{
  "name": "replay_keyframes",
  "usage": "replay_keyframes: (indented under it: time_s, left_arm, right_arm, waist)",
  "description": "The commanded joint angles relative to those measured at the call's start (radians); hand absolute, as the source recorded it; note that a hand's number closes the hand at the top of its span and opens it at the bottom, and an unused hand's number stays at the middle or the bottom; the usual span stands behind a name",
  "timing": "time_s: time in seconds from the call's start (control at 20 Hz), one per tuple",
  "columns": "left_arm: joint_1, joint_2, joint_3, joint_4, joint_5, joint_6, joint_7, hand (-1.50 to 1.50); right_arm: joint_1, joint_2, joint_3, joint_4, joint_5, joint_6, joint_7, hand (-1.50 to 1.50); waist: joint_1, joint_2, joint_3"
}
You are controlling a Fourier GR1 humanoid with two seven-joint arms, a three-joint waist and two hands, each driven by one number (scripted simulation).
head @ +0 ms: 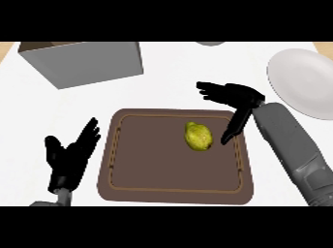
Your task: Pick the pear from the tray and place it in the plate
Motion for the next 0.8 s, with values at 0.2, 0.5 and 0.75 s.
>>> replay_keyframes:
  time_s: [0.2, 0.5, 0.75]
  left_arm:
    - [0.047, 0.022, 0.038, 0.001, 0.012, -0.068, -0.029, 0.00]
    - [0.062, -0.056, -0.024, -0.083, -0.058, 0.021, 0.070, 0.00]
    - [0.006, -0.028, 0.053, 0.030, -0.045, -0.053, -0.007, 0.00]
  right_arm:
    - [0.014, 0.054, 0.023, -0.046, 0.111, -0.105, 0.045, -1.50]
    - [0.115, 0.061, 0.029, -0.101, 0.165, -0.084, 0.014, -1.50]
    - [0.077, 0.113, 0.007, -0.068, 0.198, -0.057, 0.025, -1.50]
  waist:
    - [0.006, 0.004, -0.002]
    - [0.001, 0.002, -0.002]
    - [0.003, 0.004, -0.002]
